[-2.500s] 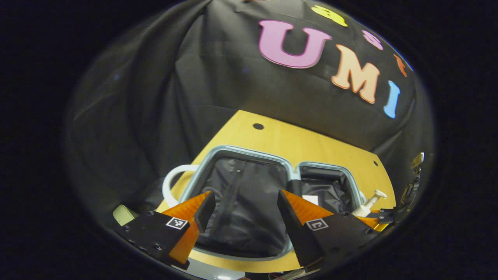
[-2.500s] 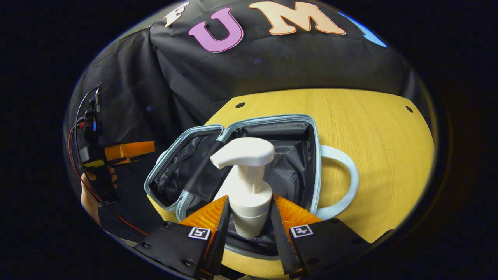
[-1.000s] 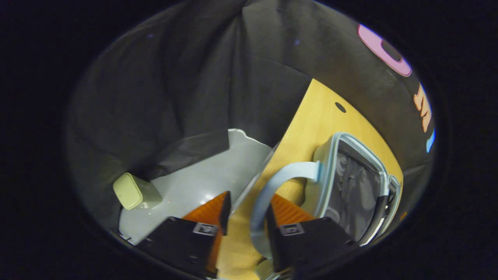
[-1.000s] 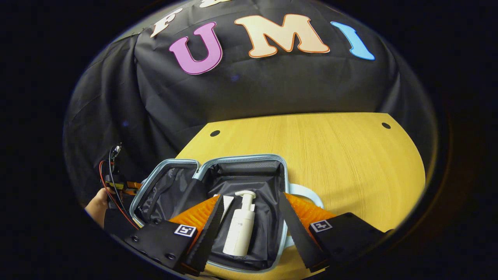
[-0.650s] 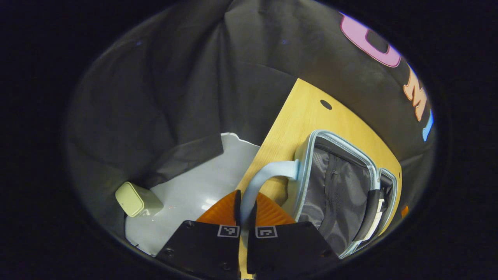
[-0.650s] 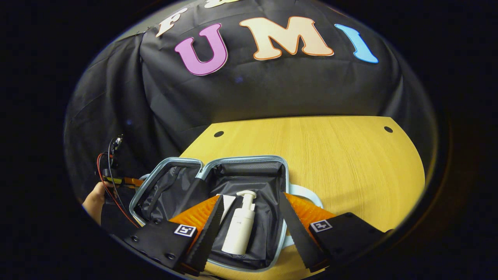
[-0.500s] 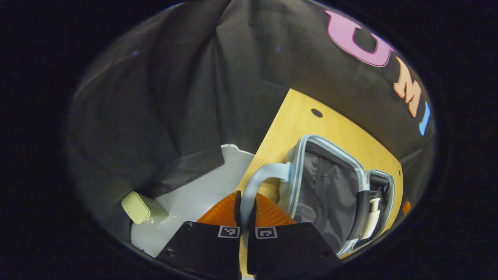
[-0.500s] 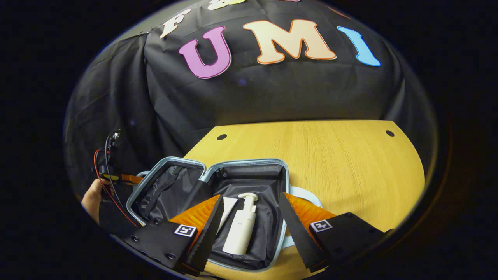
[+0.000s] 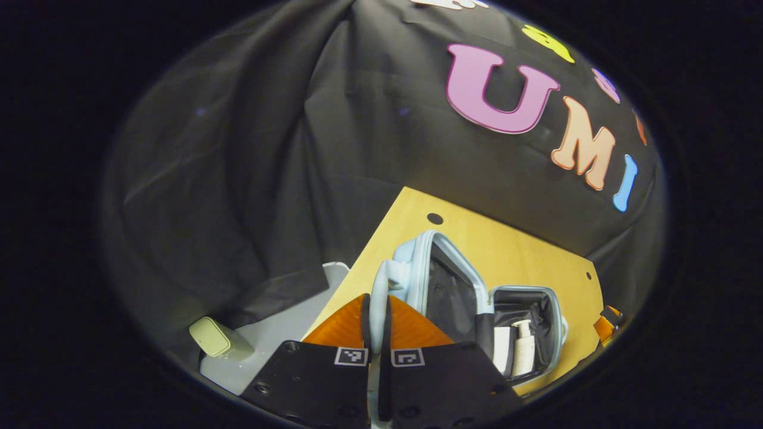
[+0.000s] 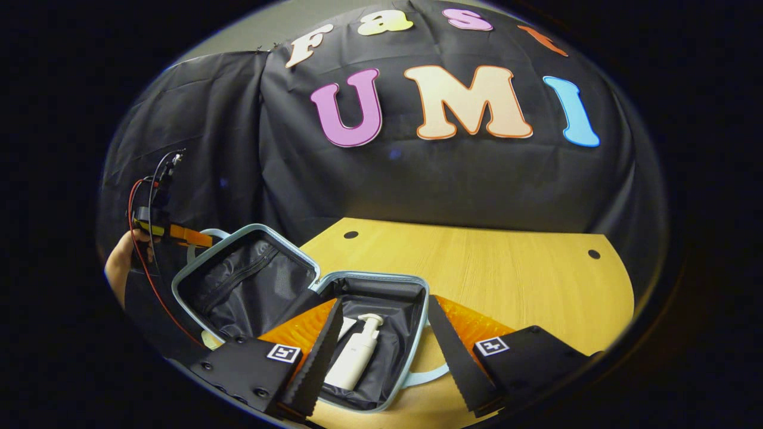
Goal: First open the suitcase, pack the skin care products into it, and then close the suitcase.
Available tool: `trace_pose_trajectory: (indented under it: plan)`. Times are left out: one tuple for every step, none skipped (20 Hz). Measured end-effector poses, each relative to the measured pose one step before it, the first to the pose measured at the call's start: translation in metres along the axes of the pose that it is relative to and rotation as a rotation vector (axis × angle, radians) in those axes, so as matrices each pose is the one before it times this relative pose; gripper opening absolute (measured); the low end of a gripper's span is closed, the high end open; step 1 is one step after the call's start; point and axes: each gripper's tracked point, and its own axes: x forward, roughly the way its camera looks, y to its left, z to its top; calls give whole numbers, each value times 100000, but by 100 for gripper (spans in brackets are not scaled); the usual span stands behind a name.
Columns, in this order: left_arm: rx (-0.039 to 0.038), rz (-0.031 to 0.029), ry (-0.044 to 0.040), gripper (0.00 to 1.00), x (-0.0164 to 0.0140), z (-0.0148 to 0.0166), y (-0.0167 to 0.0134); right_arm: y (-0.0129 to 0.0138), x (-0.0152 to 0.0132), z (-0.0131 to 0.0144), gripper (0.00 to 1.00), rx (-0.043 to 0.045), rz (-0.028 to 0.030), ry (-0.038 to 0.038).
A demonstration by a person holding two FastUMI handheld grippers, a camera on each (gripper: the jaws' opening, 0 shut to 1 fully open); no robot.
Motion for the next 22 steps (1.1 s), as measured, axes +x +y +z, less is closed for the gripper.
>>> trace_pose_trajectory:
  plan:
    - [246,-400,-1117,0,-527,328,-922,-418,-533,387,91,-303,315,-1227]
    - [297,-1096,-1224,0,-538,335,-1097,-502,-481,355,91,-145,3,-990]
    - [400,-770,-1827,0,-678,468,-944,-528,-501,266,91,27,244,-892]
    - [1369,-795,-364,0,-595,249,-1097,-475,-430,367,91,19,36,-1089]
    - [1090,-1193,-1919,0,-550,662,-1149,-400,-434,294,91,-23,173,-884]
    - [1111,-927,-197,0,-495,172,-1111,-354,-357,298,91,-75,71,-895]
    - [1567,-1270,-1129,0,-310,515,-1269,-398,-438,398,91,17,2,-1047]
    - [1003,-1373,-972,0,-337,311,-1175,-360,-405,522,91,149,-7,-1377]
    - [1835,-1279,-585,0,-195,367,-1218,-379,-439,550,91,147,-225,-1327]
    - [1256,-1985,-1458,0,-181,455,-1248,-237,-414,422,91,153,-32,-1299]
    - [722,-1559,-491,0,-83,305,-1323,-300,-476,389,91,69,-301,-1133]
    - [658,-2299,-822,0,-122,292,-1422,-461,-562,332,91,-128,-390,-1045]
    - [760,-2405,-648,0,-56,230,-1445,-499,-244,342,91,-96,-482,-887]
    - [1276,-2663,-605,0,217,185,-1383,-609,-185,178,91,-47,-519,-464]
    - [1064,-2292,-99,0,-18,154,-1447,-503,-319,55,91,123,-495,-428]
    - [1138,-2820,197,0,-59,21,-1512,-400,-383,83,91,137,-619,-271]
    - [1137,-2783,-250,0,161,124,-1395,-539,-507,22,91,58,-805,-188]
    - [940,-2691,418,0,38,-16,-1516,-471,-381,44,91,241,-672,-348]
    - [850,-2387,197,0,227,-99,-1201,-444,-371,29,91,299,-677,-245]
    - [411,-2131,473,0,430,-122,-1019,-405,-415,83,91,240,-524,-196]
    - [97,-2110,530,0,456,-26,-1060,-463,-269,-3,91,119,-701,-230]
    - [-829,-2098,245,0,450,-147,-935,-490,-219,47,91,78,-616,-122]
